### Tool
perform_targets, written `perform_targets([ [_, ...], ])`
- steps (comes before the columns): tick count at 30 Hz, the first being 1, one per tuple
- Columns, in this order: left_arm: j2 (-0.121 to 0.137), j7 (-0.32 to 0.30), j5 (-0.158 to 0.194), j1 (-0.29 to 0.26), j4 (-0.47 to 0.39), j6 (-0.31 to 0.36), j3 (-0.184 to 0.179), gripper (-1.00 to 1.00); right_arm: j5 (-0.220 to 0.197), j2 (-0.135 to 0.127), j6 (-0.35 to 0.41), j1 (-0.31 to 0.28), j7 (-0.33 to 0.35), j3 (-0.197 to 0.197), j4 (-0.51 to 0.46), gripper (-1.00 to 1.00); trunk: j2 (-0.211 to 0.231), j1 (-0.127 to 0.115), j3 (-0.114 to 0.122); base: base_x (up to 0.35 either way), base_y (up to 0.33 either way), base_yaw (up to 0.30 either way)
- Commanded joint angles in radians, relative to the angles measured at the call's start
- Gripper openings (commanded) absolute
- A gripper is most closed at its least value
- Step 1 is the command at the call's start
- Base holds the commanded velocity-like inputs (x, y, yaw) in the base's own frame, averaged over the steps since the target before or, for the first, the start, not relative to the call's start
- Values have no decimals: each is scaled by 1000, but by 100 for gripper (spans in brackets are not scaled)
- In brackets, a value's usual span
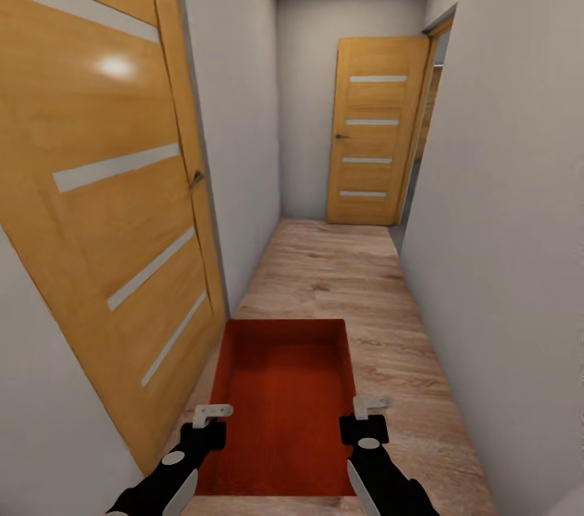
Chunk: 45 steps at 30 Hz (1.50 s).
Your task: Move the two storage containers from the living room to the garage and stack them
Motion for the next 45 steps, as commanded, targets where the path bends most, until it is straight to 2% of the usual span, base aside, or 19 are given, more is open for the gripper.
perform_targets([
  [1, 9, 15, 11, -1, 3, 10, 1, -100, 31, -13, 11, -1, -14, 9, -5, -100, -1, 1, -1, 343, 2, -278],
  [10, 9, 15, 11, -1, 3, 10, 1, -100, 31, -13, 11, -1, -14, 9, -5, -100, -1, 1, -1, 343, 0, -187],
  [45, 10, 15, 11, -1, 3, 10, 1, -100, 31, -13, 11, -1, -14, 10, -5, -100, -1, 1, -1, 343, 0, -3],
])
